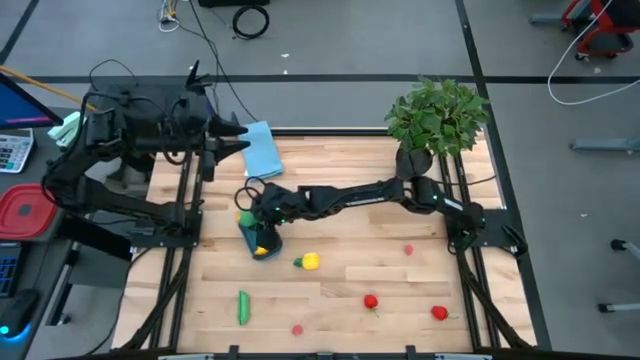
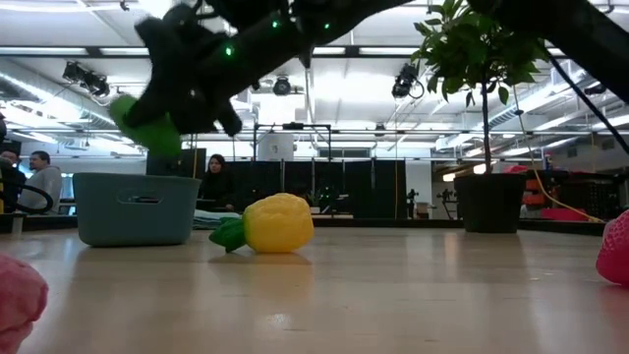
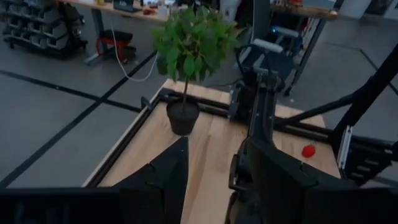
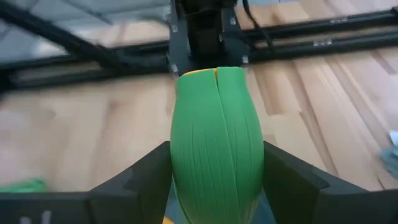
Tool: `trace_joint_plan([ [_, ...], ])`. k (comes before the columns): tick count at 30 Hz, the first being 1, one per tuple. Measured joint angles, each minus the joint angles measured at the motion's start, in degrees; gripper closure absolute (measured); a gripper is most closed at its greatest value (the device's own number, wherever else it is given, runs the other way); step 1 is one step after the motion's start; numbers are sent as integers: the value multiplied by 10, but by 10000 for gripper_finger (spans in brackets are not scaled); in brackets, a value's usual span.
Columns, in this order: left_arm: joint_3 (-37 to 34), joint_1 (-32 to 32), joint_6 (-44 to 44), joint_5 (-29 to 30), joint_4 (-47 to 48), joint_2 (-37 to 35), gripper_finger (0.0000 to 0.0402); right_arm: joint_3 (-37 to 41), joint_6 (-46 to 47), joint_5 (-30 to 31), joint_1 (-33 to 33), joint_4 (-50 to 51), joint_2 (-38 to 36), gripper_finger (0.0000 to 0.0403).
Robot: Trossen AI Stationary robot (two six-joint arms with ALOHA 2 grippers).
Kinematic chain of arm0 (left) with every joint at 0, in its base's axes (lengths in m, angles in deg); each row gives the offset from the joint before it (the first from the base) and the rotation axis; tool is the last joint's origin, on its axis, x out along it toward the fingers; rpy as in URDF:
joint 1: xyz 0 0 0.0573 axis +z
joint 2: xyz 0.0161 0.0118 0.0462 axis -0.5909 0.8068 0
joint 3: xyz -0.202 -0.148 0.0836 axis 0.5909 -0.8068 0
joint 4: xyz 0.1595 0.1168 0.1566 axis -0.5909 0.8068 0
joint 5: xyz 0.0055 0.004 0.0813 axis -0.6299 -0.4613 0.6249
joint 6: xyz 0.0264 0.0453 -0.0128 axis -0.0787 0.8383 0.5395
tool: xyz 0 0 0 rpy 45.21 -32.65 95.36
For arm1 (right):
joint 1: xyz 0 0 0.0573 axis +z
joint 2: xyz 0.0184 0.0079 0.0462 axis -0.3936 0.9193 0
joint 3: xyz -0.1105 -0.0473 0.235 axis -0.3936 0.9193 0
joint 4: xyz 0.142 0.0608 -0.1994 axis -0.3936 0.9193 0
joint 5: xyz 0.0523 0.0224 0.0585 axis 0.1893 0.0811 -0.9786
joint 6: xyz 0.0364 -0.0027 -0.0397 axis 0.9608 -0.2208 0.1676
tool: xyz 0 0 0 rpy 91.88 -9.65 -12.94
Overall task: Pick and placing Produce into tupperware
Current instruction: Put the corn into the blue bin
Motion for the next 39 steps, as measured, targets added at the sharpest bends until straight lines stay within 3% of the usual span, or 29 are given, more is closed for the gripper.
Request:
trace_joint_plan([
  [12,0,0,1,0,2,1,230,-5,-100,-8,-16,17,29,179],
  [21,0,0,-7,0,1,5,230,-5,-165,-93,-10,27,34,179],
  [31,0,0,-9,0,0,5,230,-4,-187,-54,-6,24,52,178],
  [39,0,0,-10,0,1,5,230,-4,-200,-42,-6,28,52,150],
])
